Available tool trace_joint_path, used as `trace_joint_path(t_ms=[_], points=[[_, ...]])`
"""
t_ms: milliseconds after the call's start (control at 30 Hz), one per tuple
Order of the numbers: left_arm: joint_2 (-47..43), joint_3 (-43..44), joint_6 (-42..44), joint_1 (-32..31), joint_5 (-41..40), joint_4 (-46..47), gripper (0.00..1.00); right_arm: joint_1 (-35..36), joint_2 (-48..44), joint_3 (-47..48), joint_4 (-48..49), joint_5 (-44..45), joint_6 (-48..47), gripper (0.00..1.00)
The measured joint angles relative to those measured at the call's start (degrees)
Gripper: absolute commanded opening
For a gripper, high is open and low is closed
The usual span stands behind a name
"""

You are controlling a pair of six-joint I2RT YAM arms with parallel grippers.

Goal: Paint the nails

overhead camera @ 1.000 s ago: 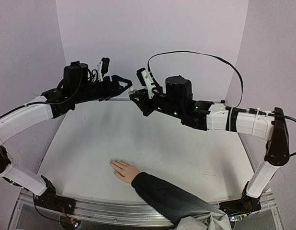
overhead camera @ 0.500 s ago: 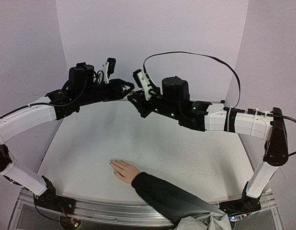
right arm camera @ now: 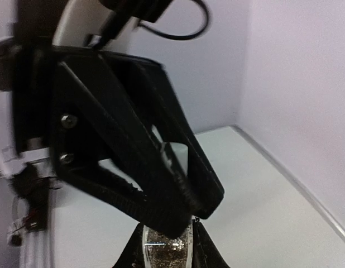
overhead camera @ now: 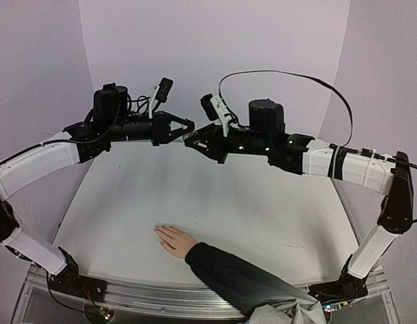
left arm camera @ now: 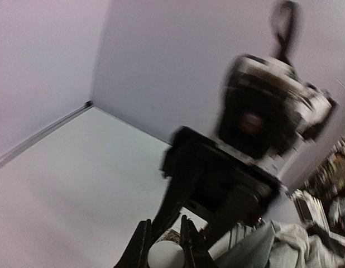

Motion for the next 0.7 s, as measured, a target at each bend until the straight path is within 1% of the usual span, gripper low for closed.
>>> trace_joint_path(t_ms=[100,167,200,233,267,333,400,467,500,567,633,700], points=[[0.4,0.8,7.1,0.3,15.9,2.4,0.0,-3.6,-2.1,-0.8,-0.4,-22.8,4.2,0.0],[0.5,1.6,11.1,0.2,24.9,3.2,0.0,-3.7,-2.6,-1.0,1.2,-31.6,7.5,0.0],[0.5,2.0,12.5,0.0,28.0,3.4,0.03,-3.3,-2.9,-1.3,2.2,-33.8,8.7,0.0],[0.8,2.6,13.4,-0.1,30.0,3.3,0.13,-3.0,-3.3,-1.9,3.1,-34.6,9.6,0.0],[1.0,2.9,13.9,-0.2,30.7,3.3,0.25,-2.8,-3.8,-2.5,3.7,-34.5,9.9,0.0],[1.5,3.3,13.7,-0.2,29.9,3.4,0.51,-2.6,-5.2,-4.4,4.7,-32.0,10.2,0.0],[1.6,3.2,11.8,0.2,26.4,2.7,0.68,-2.6,-6.4,-6.3,5.6,-27.1,9.3,0.0],[1.3,2.4,9.4,1.1,21.7,2.1,0.8,-2.3,-7.0,-7.1,5.6,-20.7,8.0,0.0],[0.7,1.4,8.0,1.5,18.7,2.0,0.83,-2.3,-7.1,-7.1,5.6,-17.4,7.4,0.0],[-1.4,-1.5,4.6,2.2,11.6,1.1,0.84,-2.1,-7.1,-7.1,5.4,-11.0,6.2,0.0],[-4.1,-4.3,0.6,2.3,5.0,0.7,0.83,-2.1,-7.1,-7.1,5.1,-5.6,5.3,0.0],[-6.9,-6.4,-4.2,2.3,-0.7,0.4,0.78,-1.9,-6.8,-7.1,5.1,0.2,4.0,0.0]])
